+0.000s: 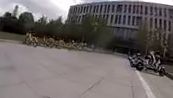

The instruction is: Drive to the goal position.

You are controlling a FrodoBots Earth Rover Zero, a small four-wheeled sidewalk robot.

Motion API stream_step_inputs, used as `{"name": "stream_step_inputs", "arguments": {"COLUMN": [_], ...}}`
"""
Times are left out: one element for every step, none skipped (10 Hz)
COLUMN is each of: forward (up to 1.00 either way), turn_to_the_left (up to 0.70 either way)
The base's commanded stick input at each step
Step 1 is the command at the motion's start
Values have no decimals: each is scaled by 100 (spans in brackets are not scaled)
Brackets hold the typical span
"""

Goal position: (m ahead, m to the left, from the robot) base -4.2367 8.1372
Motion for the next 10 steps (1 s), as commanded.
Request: {"name": "stream_step_inputs", "arguments": {"forward": [70,70,70,70,70,70,70,70,70,70], "turn_to_the_left": [-13,0,0,0,0,0,0,0,0,0]}}
